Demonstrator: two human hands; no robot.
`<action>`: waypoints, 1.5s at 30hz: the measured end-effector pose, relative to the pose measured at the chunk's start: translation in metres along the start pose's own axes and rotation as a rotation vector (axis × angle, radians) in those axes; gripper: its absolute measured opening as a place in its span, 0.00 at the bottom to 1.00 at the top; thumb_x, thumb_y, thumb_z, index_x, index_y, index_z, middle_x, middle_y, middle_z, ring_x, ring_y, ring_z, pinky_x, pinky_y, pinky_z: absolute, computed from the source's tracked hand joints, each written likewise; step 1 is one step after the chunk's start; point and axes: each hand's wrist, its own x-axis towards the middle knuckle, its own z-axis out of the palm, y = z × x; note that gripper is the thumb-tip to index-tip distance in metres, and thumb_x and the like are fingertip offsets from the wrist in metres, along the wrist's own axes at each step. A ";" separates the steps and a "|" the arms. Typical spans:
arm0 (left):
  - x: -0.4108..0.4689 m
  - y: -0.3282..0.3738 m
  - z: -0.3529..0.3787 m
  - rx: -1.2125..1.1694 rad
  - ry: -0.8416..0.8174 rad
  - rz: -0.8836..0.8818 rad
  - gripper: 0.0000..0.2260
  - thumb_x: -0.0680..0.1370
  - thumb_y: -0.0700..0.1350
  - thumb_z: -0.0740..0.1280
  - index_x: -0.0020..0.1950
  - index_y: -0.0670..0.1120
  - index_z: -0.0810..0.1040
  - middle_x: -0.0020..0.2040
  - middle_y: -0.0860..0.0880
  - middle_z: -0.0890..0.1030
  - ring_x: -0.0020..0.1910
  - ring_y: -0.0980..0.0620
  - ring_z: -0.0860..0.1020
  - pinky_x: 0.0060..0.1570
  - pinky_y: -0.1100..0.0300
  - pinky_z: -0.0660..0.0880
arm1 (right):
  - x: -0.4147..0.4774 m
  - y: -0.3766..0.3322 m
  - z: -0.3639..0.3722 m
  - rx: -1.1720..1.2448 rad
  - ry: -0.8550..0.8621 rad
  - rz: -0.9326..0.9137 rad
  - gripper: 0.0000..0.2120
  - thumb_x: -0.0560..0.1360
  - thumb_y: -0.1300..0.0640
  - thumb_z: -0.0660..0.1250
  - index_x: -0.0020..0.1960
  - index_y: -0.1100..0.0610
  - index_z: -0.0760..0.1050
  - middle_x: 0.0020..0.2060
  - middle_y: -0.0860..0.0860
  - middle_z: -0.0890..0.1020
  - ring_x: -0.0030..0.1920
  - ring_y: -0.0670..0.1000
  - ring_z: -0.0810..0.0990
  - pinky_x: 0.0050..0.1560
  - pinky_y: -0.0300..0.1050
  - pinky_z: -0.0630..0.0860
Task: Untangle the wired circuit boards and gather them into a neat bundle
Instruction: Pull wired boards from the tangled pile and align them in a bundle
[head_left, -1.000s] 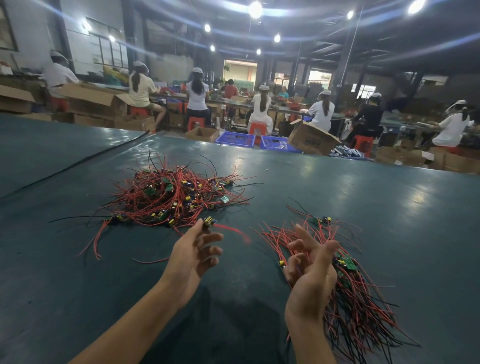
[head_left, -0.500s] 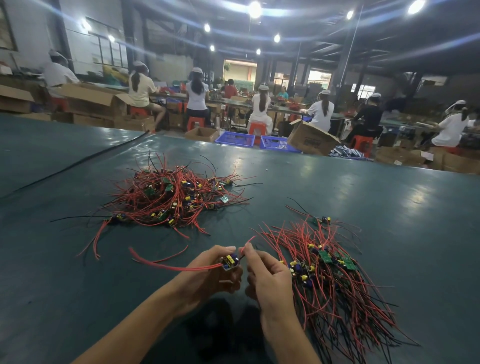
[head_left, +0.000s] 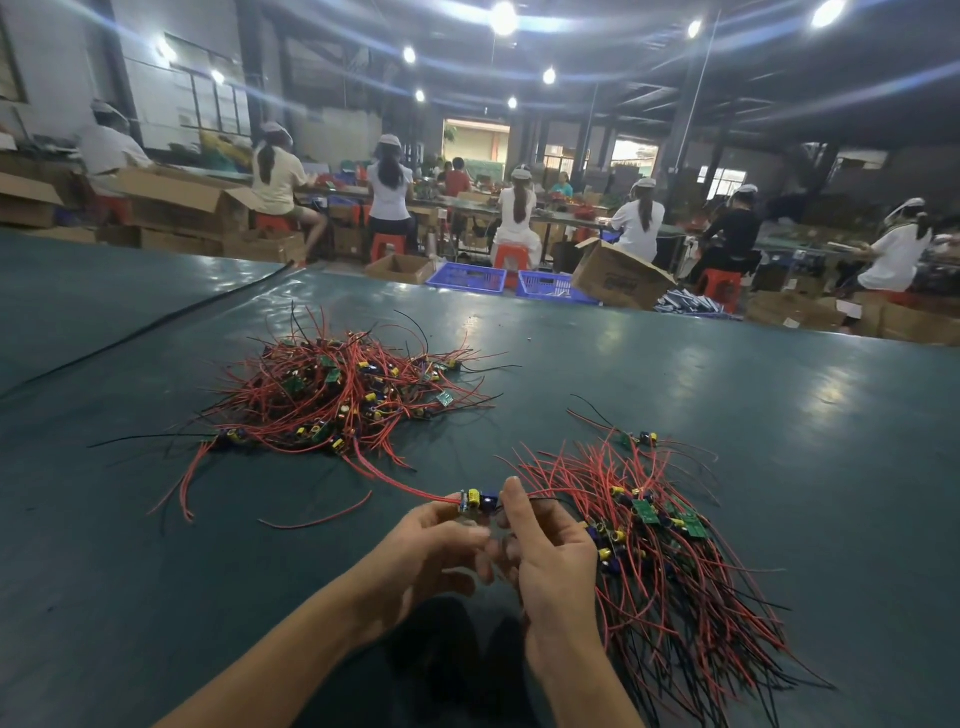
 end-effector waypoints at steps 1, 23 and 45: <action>-0.002 0.002 0.002 0.014 0.013 0.015 0.07 0.72 0.49 0.67 0.42 0.45 0.77 0.33 0.51 0.81 0.31 0.56 0.79 0.37 0.61 0.73 | -0.001 0.000 0.001 -0.016 -0.008 -0.005 0.14 0.61 0.42 0.75 0.31 0.53 0.81 0.26 0.53 0.78 0.28 0.52 0.76 0.34 0.46 0.77; 0.006 -0.012 -0.004 0.231 0.152 0.132 0.11 0.75 0.51 0.71 0.43 0.43 0.84 0.43 0.37 0.84 0.37 0.50 0.79 0.45 0.53 0.74 | 0.001 0.002 0.001 -0.077 0.192 0.056 0.14 0.68 0.52 0.77 0.30 0.59 0.79 0.38 0.67 0.81 0.39 0.59 0.79 0.52 0.65 0.79; 0.001 -0.001 -0.008 0.189 0.078 0.257 0.06 0.71 0.49 0.71 0.39 0.48 0.85 0.35 0.45 0.83 0.32 0.54 0.78 0.35 0.65 0.73 | 0.003 0.002 0.001 -0.147 0.144 -0.107 0.19 0.71 0.47 0.72 0.27 0.57 0.76 0.23 0.57 0.71 0.29 0.50 0.67 0.31 0.45 0.66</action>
